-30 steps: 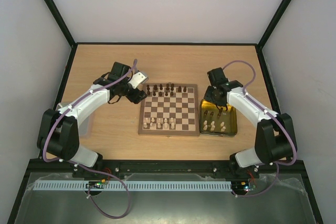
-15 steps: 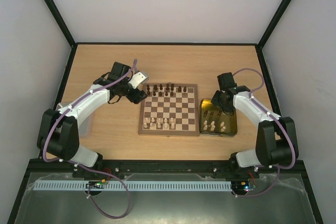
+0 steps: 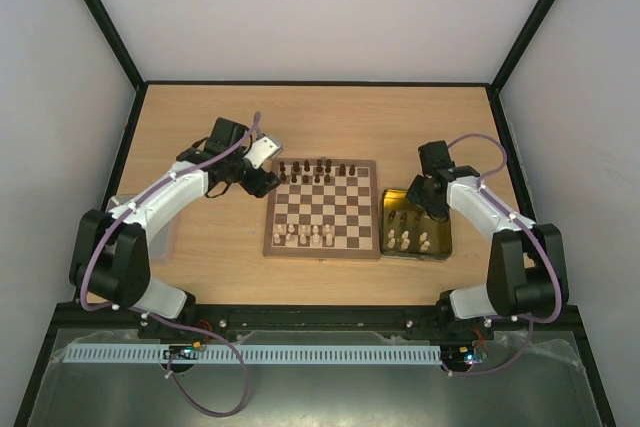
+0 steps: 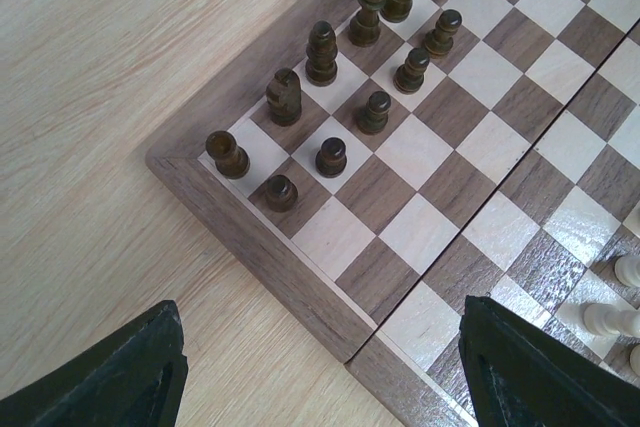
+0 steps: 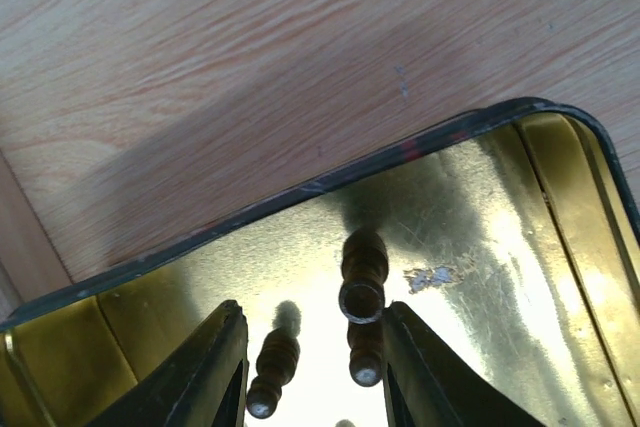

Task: Set up the chess pieces on the board
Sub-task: Pick up the chess piece from the storage box.

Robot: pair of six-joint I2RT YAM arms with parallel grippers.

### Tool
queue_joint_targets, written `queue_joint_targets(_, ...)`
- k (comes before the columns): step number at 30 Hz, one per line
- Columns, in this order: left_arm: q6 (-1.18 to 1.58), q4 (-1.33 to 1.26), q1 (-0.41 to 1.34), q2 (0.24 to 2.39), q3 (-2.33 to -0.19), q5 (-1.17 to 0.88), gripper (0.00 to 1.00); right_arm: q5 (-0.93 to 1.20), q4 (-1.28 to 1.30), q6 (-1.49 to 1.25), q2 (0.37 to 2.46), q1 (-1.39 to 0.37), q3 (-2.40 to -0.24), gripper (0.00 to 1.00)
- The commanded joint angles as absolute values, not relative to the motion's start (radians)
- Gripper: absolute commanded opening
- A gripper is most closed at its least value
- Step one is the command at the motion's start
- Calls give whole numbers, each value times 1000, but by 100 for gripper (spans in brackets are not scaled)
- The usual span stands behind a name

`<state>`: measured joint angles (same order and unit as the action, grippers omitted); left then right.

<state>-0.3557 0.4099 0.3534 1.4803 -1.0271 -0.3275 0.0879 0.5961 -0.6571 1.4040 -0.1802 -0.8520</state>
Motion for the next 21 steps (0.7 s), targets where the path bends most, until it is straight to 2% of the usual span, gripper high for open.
queue_joint_targets(1,-354,401,353,1435,-1030,-317,75,81,590,-649,1387,-165,-822,36)
queue_joint_targets(7,-353,396,347,1433,-1028,-317,75,95,576,-649,1403,-154,-806,35)
queue_joint_targets(12,-353,396,340,1427,-1025,-323,75,94,565,-652,1414,-150,-799,29)
queue_joint_targets(21,-351,392,332,1416,-1022,-327,75,84,548,-657,1435,-144,-786,26)
